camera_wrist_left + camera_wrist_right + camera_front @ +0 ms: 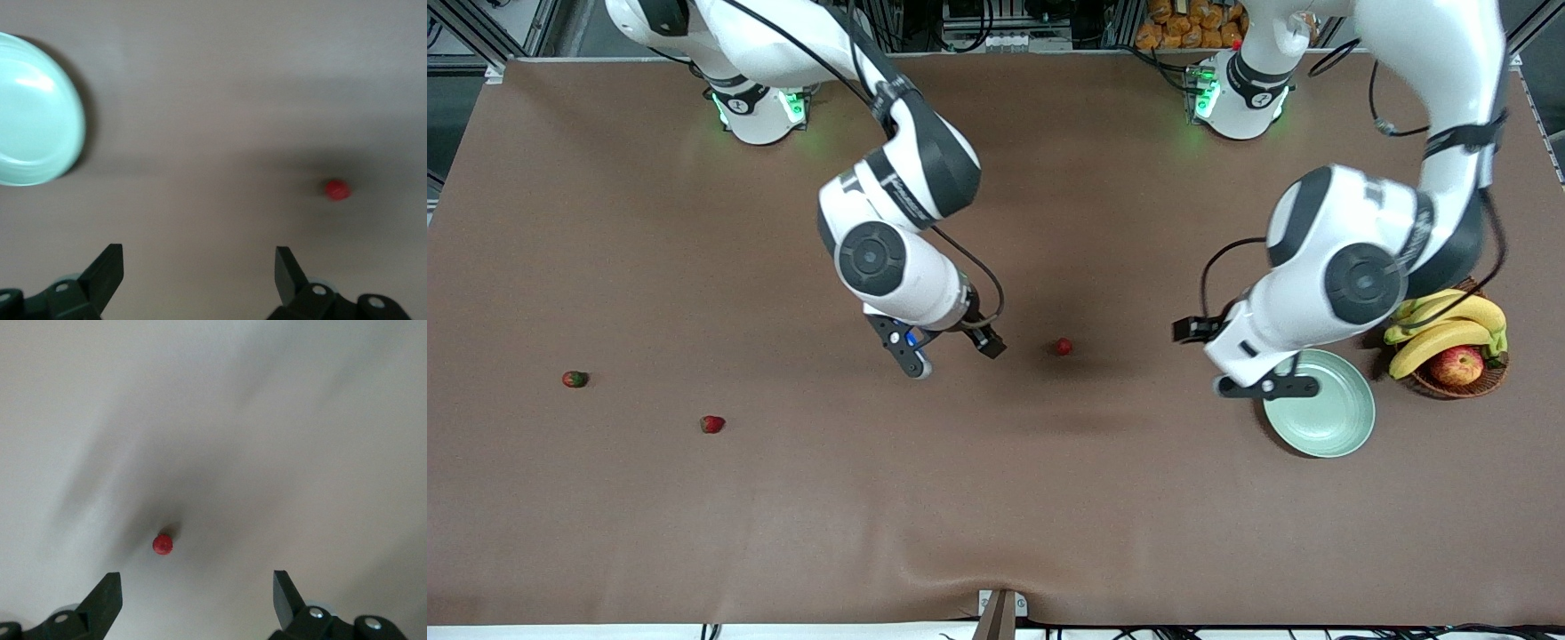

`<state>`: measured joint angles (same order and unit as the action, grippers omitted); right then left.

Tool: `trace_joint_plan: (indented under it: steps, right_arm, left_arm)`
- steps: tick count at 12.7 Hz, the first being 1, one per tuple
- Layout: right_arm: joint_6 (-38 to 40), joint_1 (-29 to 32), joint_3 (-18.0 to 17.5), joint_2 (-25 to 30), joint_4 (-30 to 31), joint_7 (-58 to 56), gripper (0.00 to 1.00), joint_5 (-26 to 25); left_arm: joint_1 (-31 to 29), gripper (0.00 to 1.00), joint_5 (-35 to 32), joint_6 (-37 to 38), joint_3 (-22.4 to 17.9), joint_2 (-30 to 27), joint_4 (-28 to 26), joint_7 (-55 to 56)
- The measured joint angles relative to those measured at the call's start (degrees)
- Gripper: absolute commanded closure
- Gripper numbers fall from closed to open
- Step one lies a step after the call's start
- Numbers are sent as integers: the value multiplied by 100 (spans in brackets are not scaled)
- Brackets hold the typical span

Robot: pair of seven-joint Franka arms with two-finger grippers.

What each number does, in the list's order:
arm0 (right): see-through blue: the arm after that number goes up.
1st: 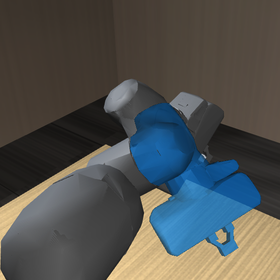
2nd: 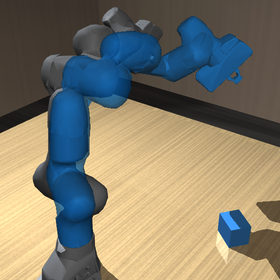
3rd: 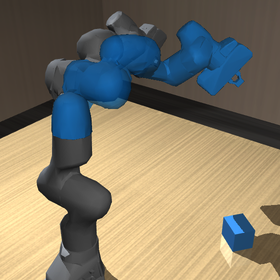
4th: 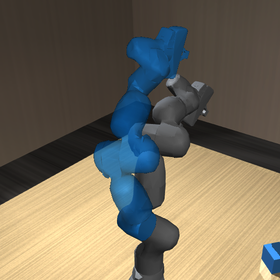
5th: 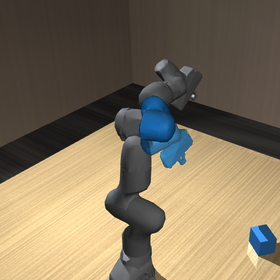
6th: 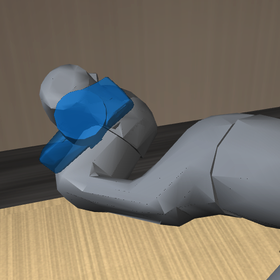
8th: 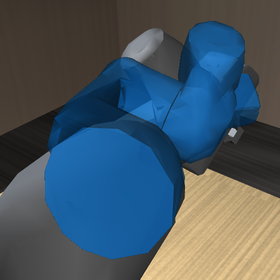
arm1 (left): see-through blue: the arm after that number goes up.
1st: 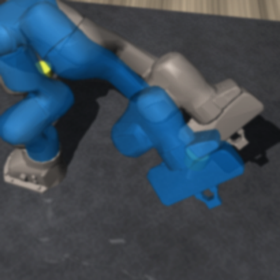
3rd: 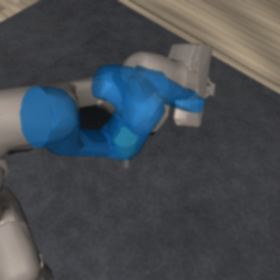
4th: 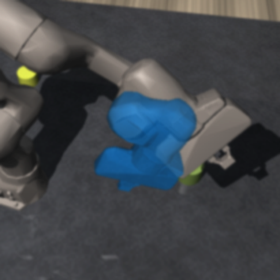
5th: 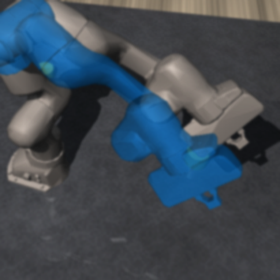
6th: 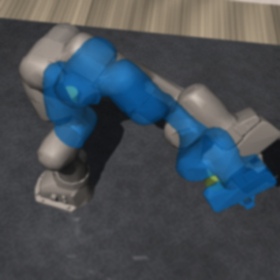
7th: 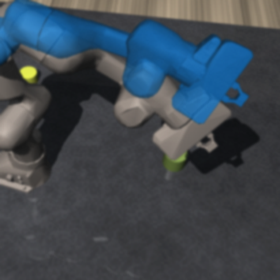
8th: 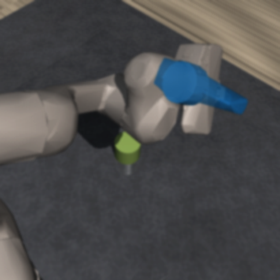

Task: Collect all strawberries into plate
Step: 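Grasp the strawberry with the left gripper while the right gripper withdraws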

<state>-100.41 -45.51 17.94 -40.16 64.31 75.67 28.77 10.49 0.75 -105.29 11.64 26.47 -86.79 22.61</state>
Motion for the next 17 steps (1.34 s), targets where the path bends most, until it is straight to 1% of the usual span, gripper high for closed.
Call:
trace_joint_plan:
  steps: [2,5,9,10,13,16,17]
  right_arm:
    - [469,307,82,308,2,-608,0,1]
    - [1146,950,93,647,10,-1728,0,4]
    - [1858,1722,116,873,16,-3390,0,-24]
    - [1968,1913,122,914,17,-3813,0,-104]
    - [2113,2433,129,1055,21,-5478,0,-878]
    - [2060,2959,131,1099,35,-6612,0,-1234]
    - [1924,3104,129,1099,49,-6945,0,-1525]
  left_arm:
    - [368,0,92,-645,14,408,13,621]
    - [922,0,103,-1465,17,1084,64,2115]
    - [1417,0,102,-1673,-4,1501,125,3358]
    - [1533,0,101,-1840,-27,1563,125,3646]
    - [1621,0,101,-2109,-79,1742,91,4104]
    - [1612,0,101,-2327,-122,1944,2,4172]
    - [1614,0,101,-2347,-122,1993,-15,4178]
